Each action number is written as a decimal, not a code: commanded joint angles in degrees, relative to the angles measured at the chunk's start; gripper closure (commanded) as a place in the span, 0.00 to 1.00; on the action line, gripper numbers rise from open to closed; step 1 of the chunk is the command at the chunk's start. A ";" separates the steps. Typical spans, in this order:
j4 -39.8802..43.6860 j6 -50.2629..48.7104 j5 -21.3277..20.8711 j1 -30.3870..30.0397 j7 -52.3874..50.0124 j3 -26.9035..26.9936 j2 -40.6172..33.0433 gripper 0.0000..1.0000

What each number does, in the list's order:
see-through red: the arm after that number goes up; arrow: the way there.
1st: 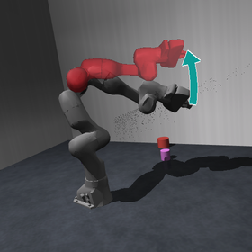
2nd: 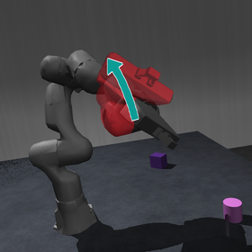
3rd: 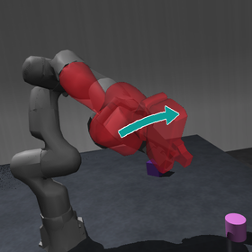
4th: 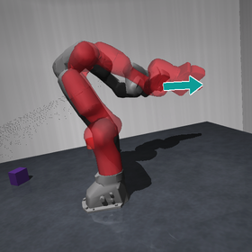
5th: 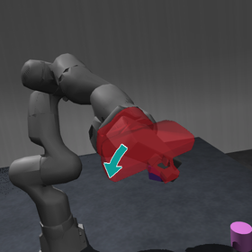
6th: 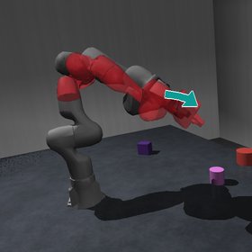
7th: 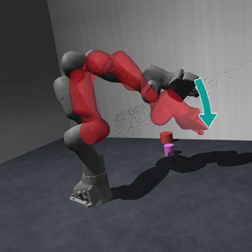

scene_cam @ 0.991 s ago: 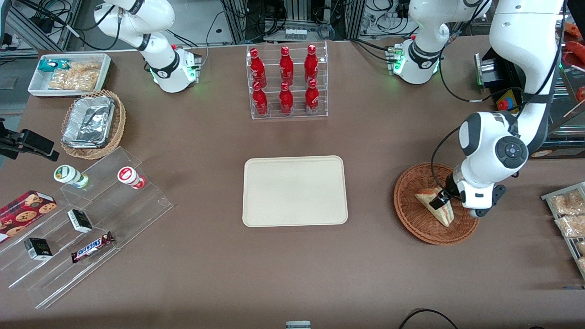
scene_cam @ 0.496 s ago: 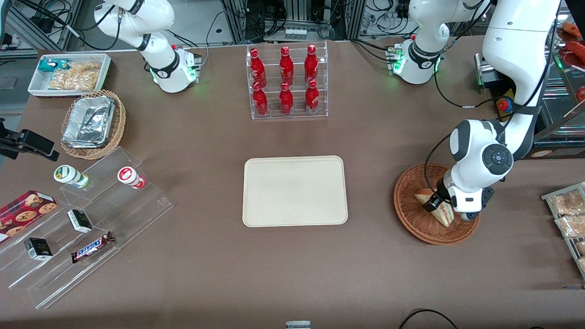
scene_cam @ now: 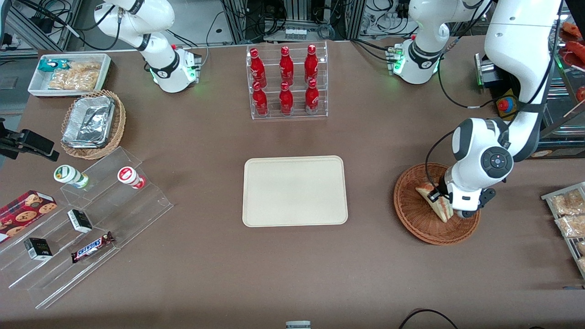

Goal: Place sandwich from basket to tray
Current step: 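Lift the sandwich and carry it with the left gripper over the cream tray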

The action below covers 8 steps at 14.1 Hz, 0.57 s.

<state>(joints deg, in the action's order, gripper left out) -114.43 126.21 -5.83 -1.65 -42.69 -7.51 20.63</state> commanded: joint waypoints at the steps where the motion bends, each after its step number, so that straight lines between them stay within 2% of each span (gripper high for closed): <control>1: 4.46 -13.75 -1.55 1.38 5.31 -0.57 -3.83 0.89; 2: 5.44 -17.54 -1.38 2.52 7.68 -0.75 -4.97 0.89; 4: 6.06 -18.46 -1.20 5.07 9.63 -1.71 -5.34 0.88; 6: 7.28 -18.46 -1.03 7.35 14.80 -4.08 -4.11 0.88; 8: 10.27 -18.81 -0.50 10.60 15.18 -5.58 -1.31 0.86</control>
<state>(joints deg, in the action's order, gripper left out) -108.02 108.68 -6.01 6.27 -29.21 -12.04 16.11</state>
